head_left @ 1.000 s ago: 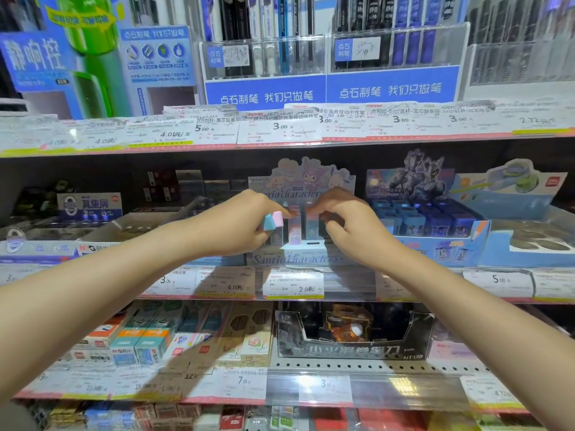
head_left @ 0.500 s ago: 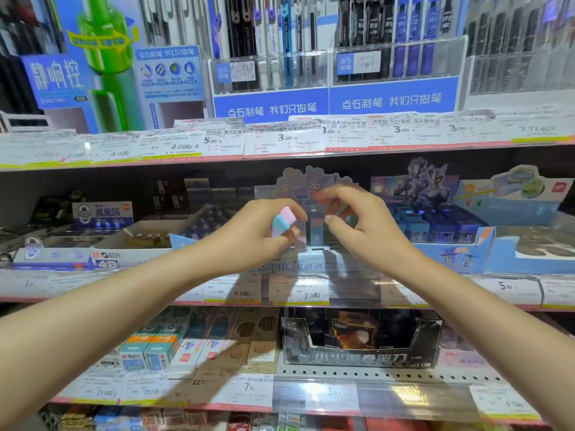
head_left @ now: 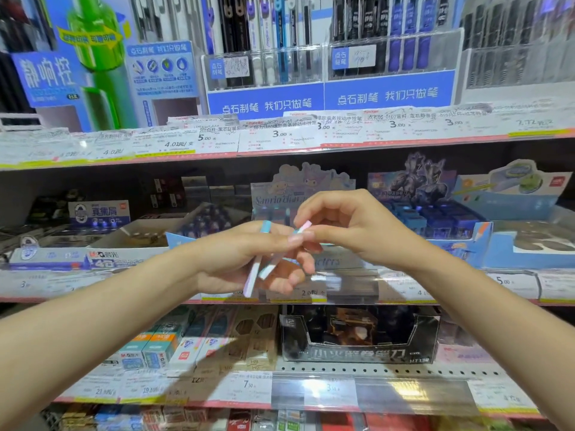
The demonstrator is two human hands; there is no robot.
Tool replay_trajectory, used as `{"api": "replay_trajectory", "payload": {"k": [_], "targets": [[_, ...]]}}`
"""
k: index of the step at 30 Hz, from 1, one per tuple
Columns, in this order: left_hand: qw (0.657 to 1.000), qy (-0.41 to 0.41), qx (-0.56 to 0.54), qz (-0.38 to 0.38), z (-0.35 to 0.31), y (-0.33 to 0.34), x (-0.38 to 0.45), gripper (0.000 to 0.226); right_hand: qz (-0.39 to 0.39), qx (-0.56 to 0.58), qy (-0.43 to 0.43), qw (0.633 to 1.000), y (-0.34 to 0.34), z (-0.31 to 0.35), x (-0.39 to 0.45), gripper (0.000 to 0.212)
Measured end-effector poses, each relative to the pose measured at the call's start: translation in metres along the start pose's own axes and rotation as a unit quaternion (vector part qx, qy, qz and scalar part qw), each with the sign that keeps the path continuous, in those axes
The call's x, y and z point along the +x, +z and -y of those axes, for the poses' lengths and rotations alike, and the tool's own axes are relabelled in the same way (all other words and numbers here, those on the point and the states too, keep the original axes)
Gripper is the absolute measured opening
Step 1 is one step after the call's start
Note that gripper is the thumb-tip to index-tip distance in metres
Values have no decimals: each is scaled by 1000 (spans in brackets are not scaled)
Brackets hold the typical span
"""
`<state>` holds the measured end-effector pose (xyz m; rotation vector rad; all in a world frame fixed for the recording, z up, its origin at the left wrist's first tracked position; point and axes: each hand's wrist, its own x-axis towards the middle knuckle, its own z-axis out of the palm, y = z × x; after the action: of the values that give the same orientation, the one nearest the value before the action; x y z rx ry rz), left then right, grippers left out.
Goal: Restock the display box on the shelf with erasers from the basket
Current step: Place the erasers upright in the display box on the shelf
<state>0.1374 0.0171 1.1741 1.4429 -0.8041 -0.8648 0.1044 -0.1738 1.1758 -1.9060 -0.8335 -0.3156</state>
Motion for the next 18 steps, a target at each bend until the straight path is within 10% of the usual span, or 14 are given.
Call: {"api": "replay_trajectory", "payload": {"k": [18], "targets": [[940, 100, 208, -252, 13, 5, 8, 19, -104, 62, 81, 989, -5, -3, 6, 28]]}}
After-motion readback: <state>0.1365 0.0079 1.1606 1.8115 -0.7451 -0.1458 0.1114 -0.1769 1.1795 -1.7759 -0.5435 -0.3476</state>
